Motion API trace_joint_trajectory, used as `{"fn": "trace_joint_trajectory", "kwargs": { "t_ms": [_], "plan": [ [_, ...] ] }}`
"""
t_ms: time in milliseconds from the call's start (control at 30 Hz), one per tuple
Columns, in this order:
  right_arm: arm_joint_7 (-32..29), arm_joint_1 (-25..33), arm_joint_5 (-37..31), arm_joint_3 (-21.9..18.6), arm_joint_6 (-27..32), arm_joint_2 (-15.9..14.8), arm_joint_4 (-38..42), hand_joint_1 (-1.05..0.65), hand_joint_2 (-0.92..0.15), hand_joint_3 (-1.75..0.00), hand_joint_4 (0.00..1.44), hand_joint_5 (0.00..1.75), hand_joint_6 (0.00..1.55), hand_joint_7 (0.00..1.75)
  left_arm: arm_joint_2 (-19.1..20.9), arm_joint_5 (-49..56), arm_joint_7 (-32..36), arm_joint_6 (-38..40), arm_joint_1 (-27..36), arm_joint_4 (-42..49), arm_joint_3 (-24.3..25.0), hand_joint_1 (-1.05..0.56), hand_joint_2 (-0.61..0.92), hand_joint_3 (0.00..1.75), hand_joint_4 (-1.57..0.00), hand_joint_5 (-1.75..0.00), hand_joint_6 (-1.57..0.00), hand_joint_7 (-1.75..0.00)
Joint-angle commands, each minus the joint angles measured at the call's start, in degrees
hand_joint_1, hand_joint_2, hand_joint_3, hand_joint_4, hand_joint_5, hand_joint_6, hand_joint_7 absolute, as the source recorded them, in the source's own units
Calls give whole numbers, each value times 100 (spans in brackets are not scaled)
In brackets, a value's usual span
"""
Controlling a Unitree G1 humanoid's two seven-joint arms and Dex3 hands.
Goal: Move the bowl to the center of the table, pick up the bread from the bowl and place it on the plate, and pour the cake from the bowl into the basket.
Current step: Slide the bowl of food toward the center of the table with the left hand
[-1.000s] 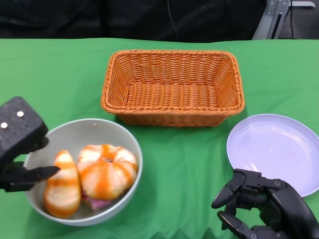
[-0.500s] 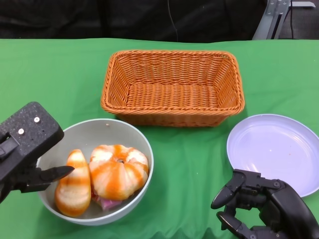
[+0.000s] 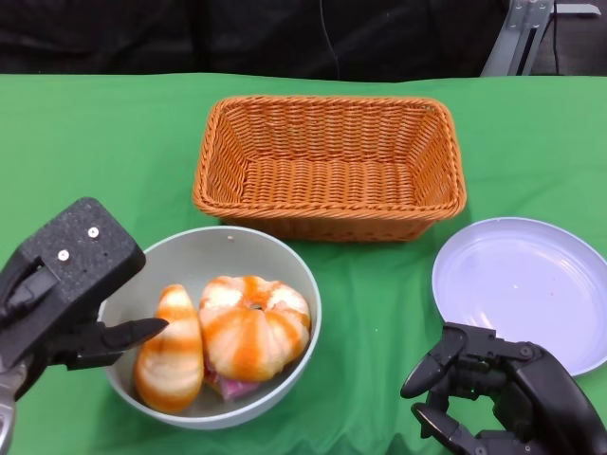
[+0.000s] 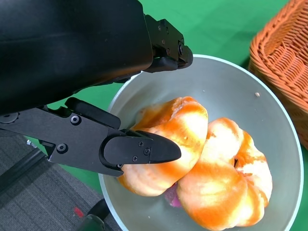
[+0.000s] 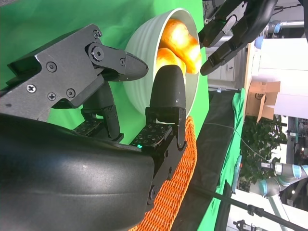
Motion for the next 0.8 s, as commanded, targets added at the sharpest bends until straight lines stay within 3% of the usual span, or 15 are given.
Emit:
{"fn": "trace_joint_trajectory", "kwargs": {
  "t_ms": [33,333,800],
  "plan": [
    [-19,-13,-4,11,-110,-10,52,-16,-58,-77,72,152,75,109,-162,-121,7,103,82,-74,-123,-48,92,32,-43,-4,-12,0],
    [-33,-19,-22,29,-132,-4,76,-16,-58,-78,72,150,75,108,-442,5,337,180,158,-287,-363,-50,92,33,-39,-1,-12,0],
    [-31,-4,-52,40,-138,-19,99,-15,-58,-79,74,148,76,107,-651,194,611,120,189,-350,-655,-52,92,37,-46,-4,-9,0]
  ]
}}
